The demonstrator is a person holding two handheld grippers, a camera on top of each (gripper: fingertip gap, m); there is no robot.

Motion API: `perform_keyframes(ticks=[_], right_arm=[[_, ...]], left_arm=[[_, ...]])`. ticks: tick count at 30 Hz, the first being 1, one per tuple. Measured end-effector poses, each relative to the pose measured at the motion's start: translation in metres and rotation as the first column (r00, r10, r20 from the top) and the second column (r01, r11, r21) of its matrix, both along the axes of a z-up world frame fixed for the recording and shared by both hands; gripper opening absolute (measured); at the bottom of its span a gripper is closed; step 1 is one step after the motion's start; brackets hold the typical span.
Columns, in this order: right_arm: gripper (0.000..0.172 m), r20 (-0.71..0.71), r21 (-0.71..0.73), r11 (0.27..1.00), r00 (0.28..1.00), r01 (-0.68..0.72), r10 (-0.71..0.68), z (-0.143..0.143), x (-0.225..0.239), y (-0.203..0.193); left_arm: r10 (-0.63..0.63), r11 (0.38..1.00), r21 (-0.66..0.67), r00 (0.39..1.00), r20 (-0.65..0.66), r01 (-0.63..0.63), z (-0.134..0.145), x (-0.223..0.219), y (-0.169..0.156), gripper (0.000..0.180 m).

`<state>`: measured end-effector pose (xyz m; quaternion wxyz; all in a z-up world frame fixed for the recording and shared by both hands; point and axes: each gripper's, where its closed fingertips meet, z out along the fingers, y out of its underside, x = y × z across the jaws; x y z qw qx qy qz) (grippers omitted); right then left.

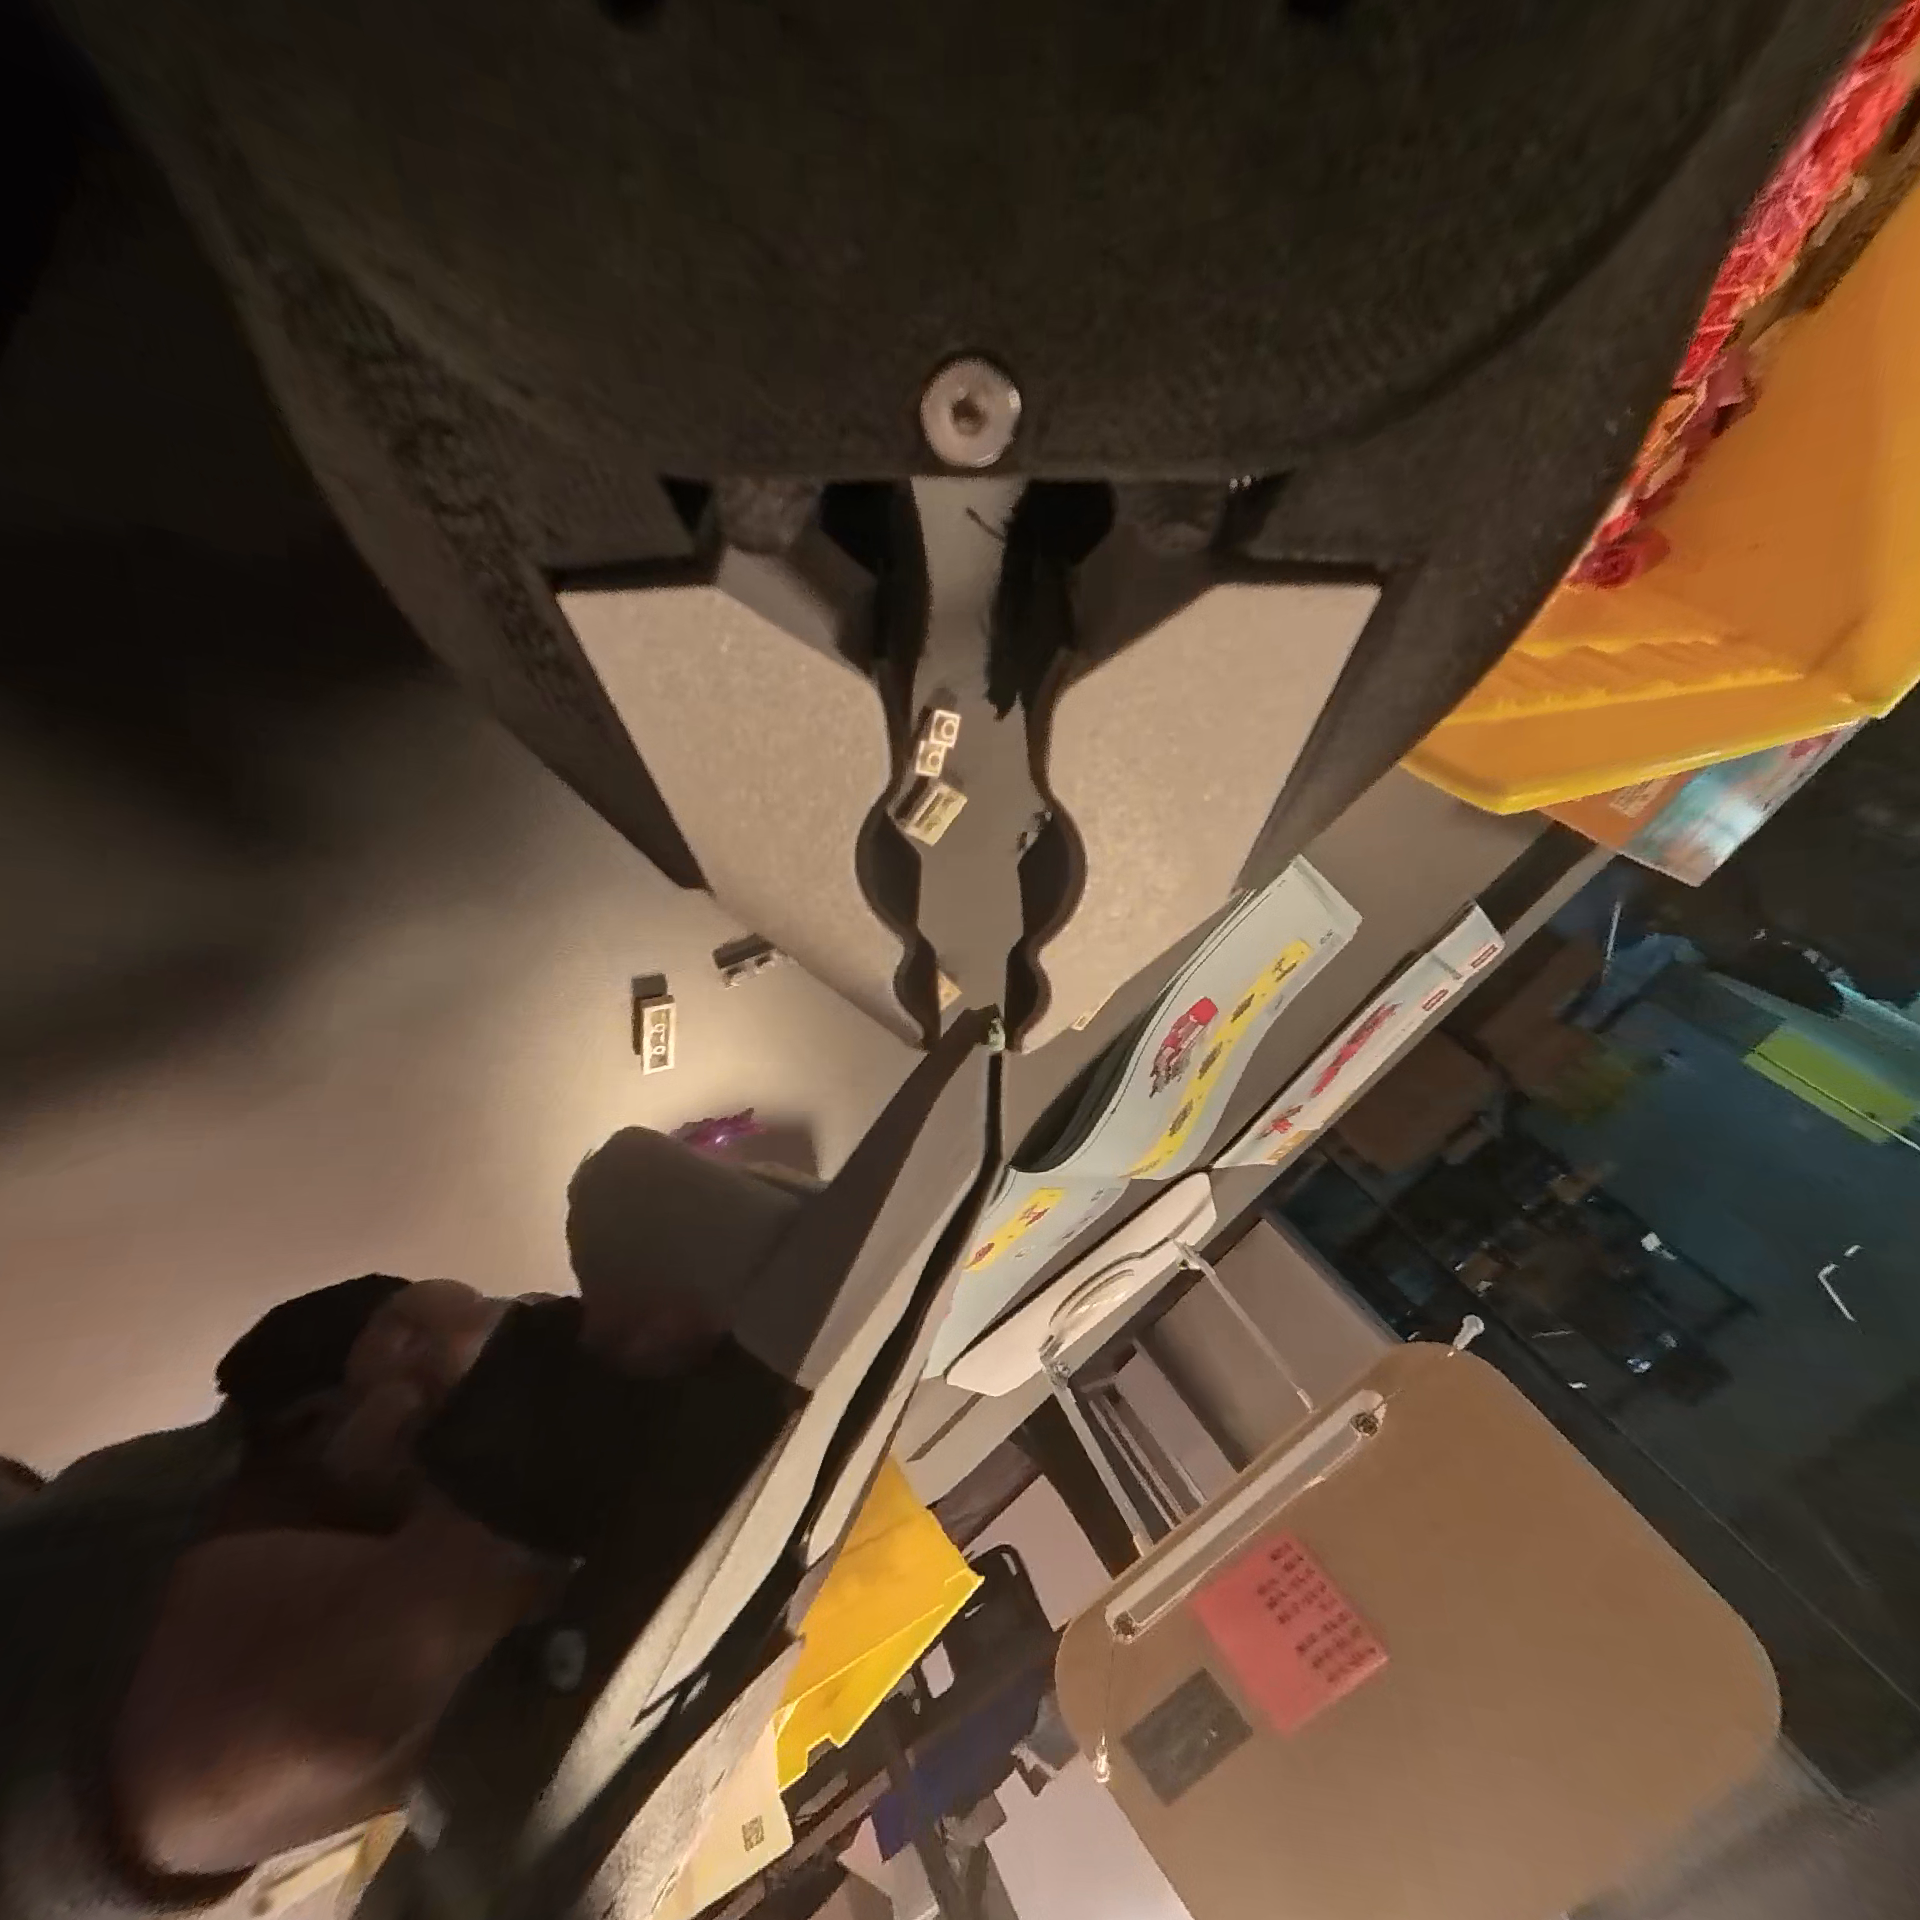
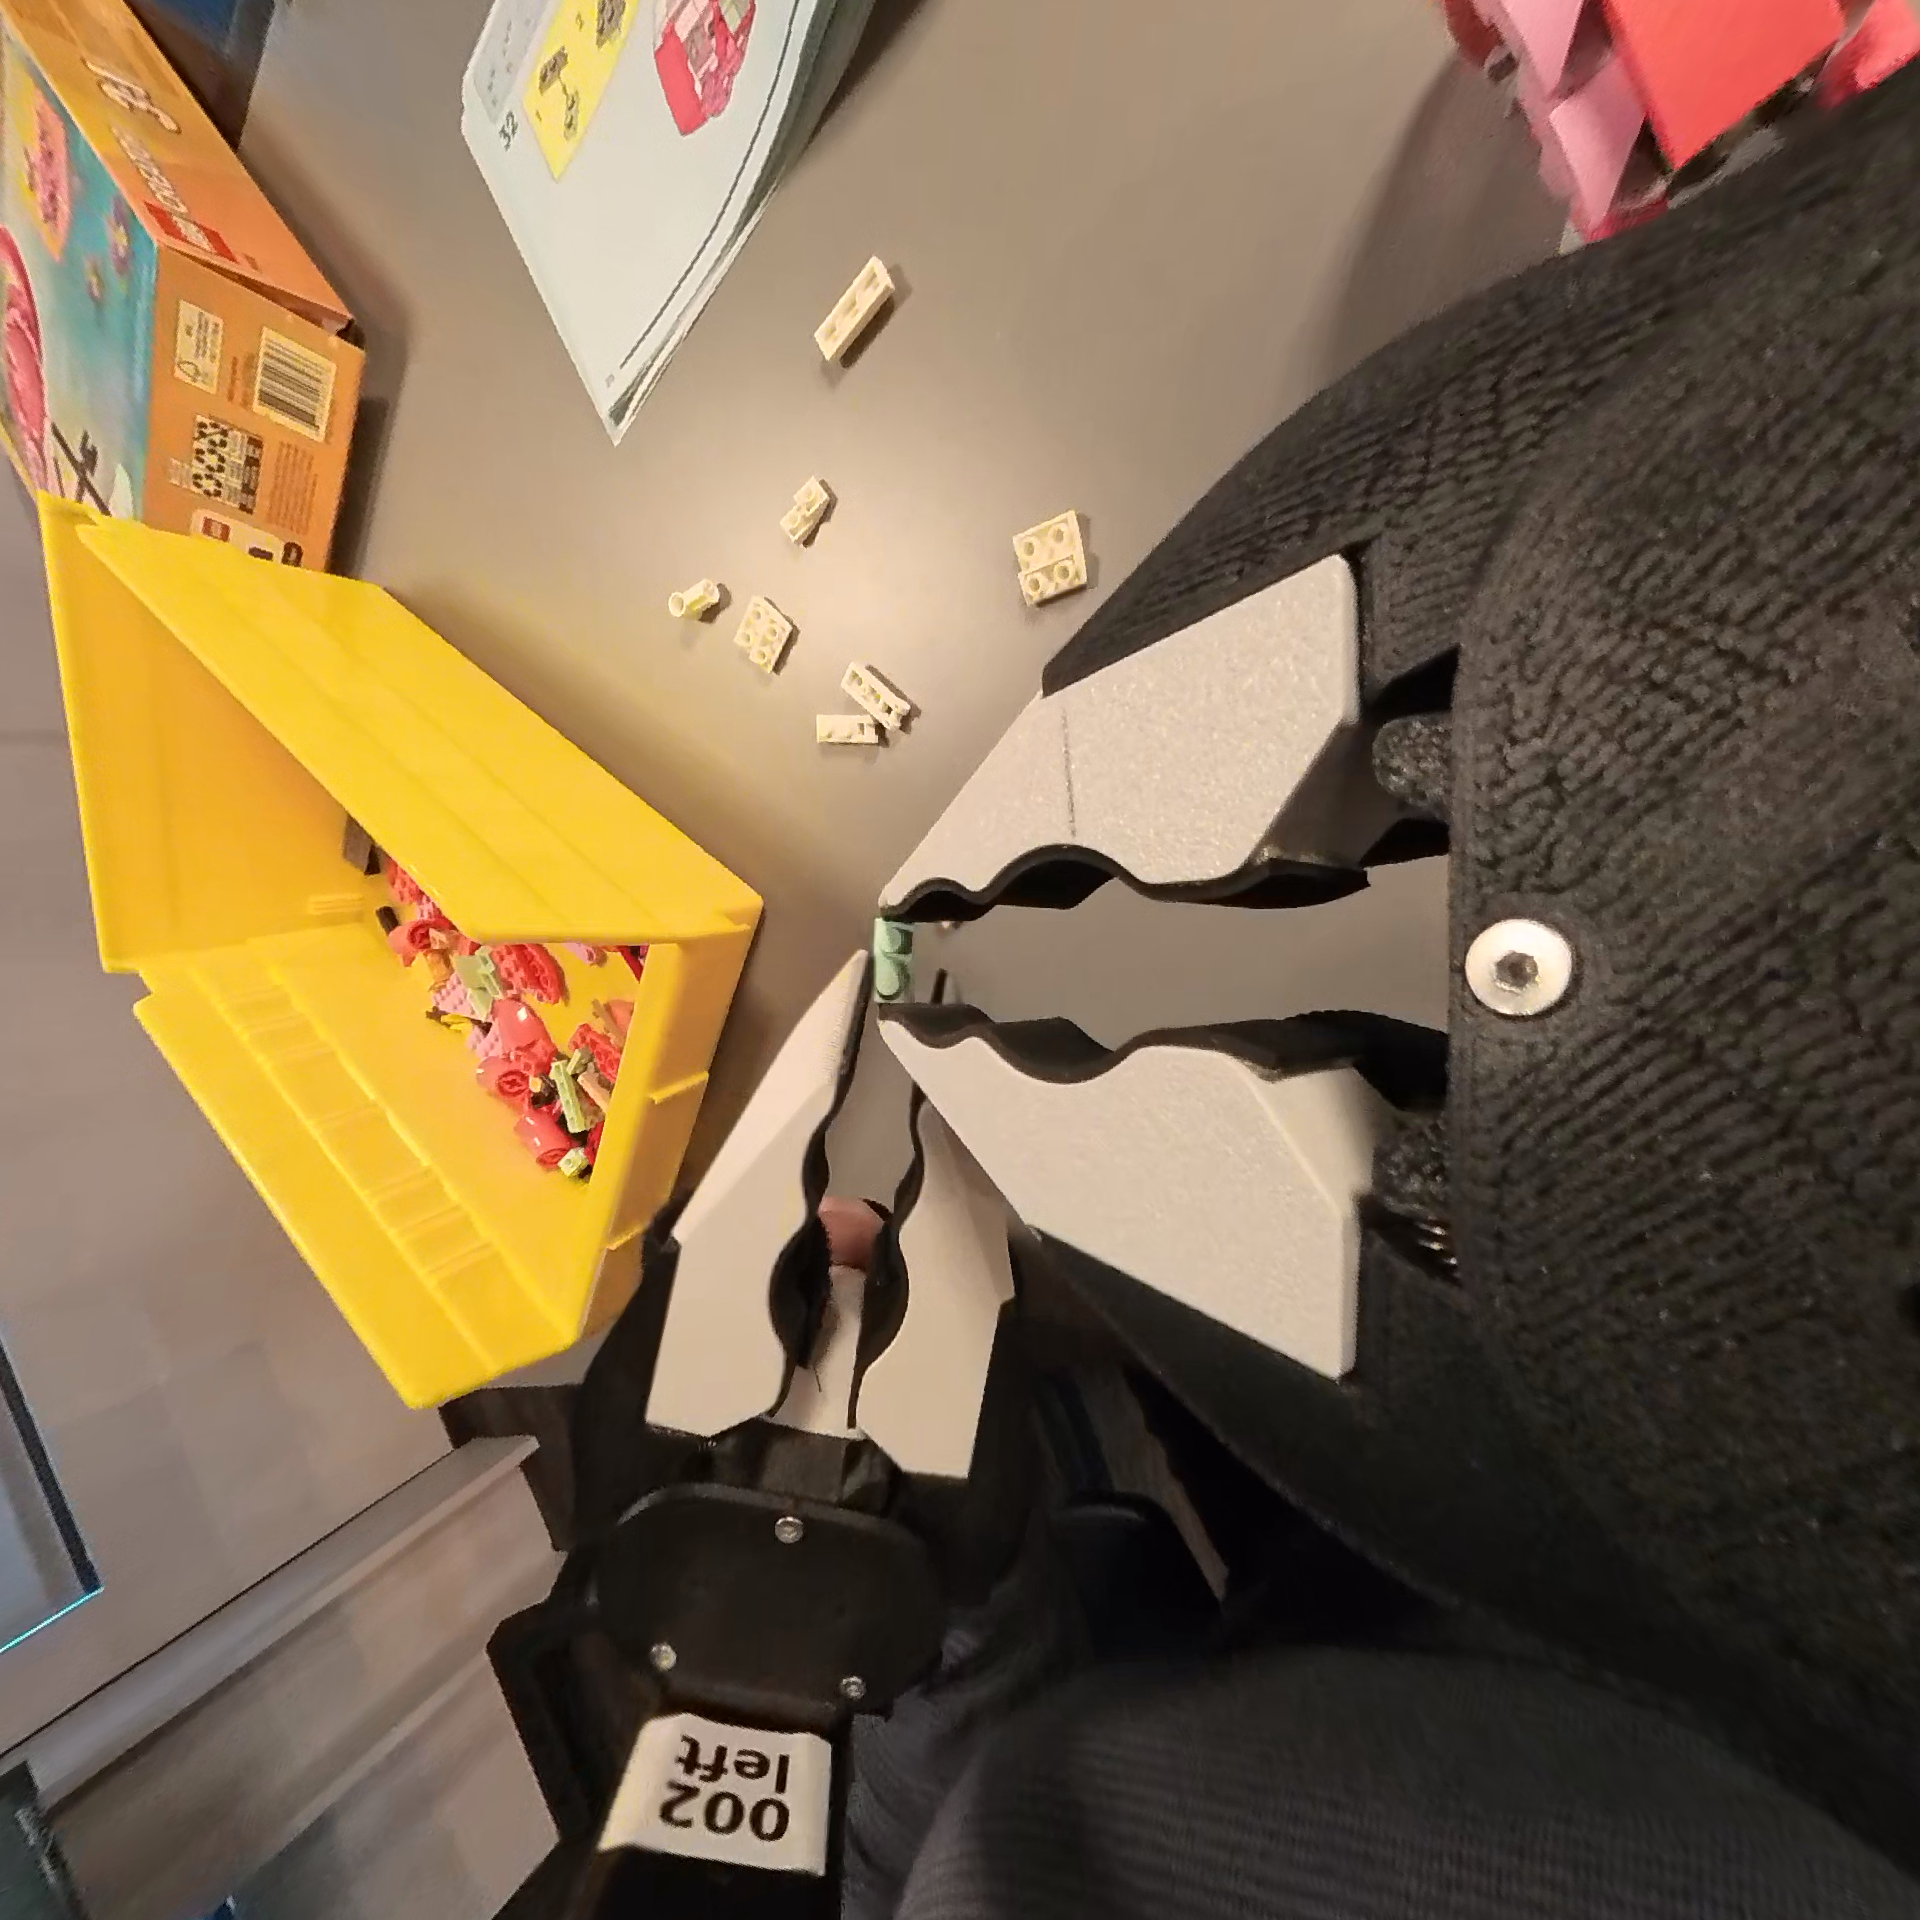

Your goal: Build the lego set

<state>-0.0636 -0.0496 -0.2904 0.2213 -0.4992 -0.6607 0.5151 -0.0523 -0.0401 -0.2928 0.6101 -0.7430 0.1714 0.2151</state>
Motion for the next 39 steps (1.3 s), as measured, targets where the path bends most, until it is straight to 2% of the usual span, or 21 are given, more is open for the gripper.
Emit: perform_keyframes(ticks=[9, 18, 22, 30, 33, 36, 39], right_arm=[[0.013, 0.002, -0.004, 1.0, 1.0, 0.012, -0.012, -0.003, 0.0, 0.001], [0.011, -0.028, -0.002, 1.0, 0.999, 0.031, -0.031, 0.0, -0.002, 0.001], [0.007, -0.029, -0.002, 1.0, 0.999, 0.023, -0.024, 0.0, -0.002, 0.0], [0.022, -0.072, 0.015, 1.0, 0.997, 0.018, -0.017, 0.006, 0.001, 0.007], [0.026, -0.101, 0.074, 0.997, 0.995, 0.017, -0.01, 0.007, 0.004, 0.016], [0.027, -0.131, 0.232, 0.973, 0.99, -0.01, 0.042, -0.001, 0.007, 0.021], [0.025, -0.15, 0.476, 0.879, 0.981, -0.039, 0.124, -0.017, 0.008, 0.022]], left_arm=[[-0.002, 0.999, -0.038, 1.0, 0.003, 0.002, -0.006, -0.002, 0.001, 0.006], [-0.006, 1.0, -0.021, 0.998, 0.057, 0.008, -0.003, -0.003, 0.002, 0.007], [0.0, 1.0, -0.023, 0.999, 0.038, 0.001, -0.004, -0.003, 0.002, 0.006], [0.002, 1.0, -0.028, 0.999, 0.038, -0.001, -0.005, -0.005, 0.001, 0.006], [-0.002, 1.0, -0.019, 0.998, 0.068, 0.003, -0.003, -0.006, 0.0, 0.006], [-0.013, 1.0, -0.013, 0.994, 0.108, 0.015, -0.002, -0.007, 0.0, 0.006], [-0.038, 0.999, -0.017, 0.988, 0.148, 0.04, -0.003, -0.006, 0.0, 0.006]])
